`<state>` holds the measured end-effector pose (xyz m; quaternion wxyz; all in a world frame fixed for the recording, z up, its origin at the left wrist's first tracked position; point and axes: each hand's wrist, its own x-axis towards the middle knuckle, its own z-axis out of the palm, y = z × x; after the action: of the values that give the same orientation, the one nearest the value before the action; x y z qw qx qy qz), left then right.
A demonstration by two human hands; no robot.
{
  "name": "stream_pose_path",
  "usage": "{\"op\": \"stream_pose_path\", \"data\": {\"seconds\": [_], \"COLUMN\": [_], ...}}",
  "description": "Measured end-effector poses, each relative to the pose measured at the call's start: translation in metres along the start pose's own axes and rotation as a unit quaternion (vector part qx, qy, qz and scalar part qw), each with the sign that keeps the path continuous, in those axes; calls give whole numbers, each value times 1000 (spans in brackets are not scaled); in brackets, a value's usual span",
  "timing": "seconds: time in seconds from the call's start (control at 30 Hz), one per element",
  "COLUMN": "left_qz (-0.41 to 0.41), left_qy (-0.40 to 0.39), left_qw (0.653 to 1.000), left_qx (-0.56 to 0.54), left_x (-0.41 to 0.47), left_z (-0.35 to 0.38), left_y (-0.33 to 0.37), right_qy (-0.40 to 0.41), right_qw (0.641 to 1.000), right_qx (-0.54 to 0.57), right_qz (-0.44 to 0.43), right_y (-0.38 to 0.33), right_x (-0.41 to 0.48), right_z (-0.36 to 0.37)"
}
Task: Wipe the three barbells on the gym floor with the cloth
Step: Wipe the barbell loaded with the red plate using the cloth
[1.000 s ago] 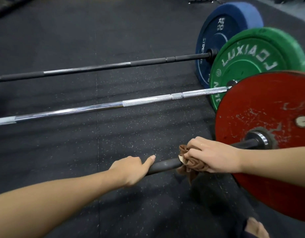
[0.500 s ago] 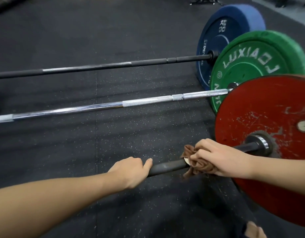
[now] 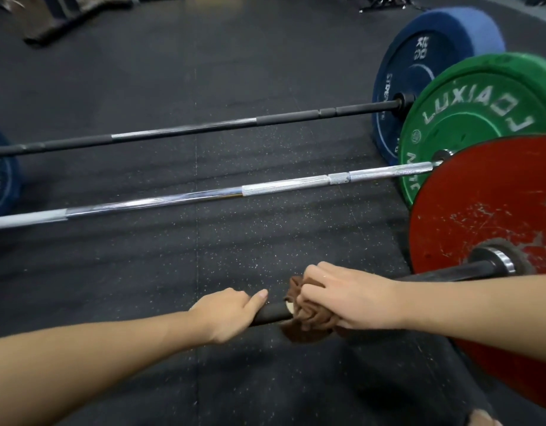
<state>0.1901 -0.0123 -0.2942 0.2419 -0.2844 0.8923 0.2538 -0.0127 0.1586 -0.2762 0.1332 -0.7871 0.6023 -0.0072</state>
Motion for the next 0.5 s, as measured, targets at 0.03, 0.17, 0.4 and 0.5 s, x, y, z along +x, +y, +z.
{"op": "stream_pose_path", "data": {"seconds": [0.03, 0.17, 0.4, 0.5], "left_qz": [-5, 4, 0, 3], "left_qy": [-4, -10, -39, -43], "left_qw": [1000, 1000, 999, 999], "left_qx": [-1, 10, 0, -2], "left_x": [-3, -4, -3, -3], "left_z": [-1, -2, -4, -8], "left_y": [-4, 0, 3, 3], "right_qy": [-5, -4, 21, 17], "right_qw": [1000, 999, 998, 998], "right_qx": [7, 26, 14, 23], "right_qz": [9, 37, 61, 53], "right_y": [6, 25, 4, -16], "right_x": [-10, -49, -19, 10], "right_z": [0, -3, 6, 7]}}
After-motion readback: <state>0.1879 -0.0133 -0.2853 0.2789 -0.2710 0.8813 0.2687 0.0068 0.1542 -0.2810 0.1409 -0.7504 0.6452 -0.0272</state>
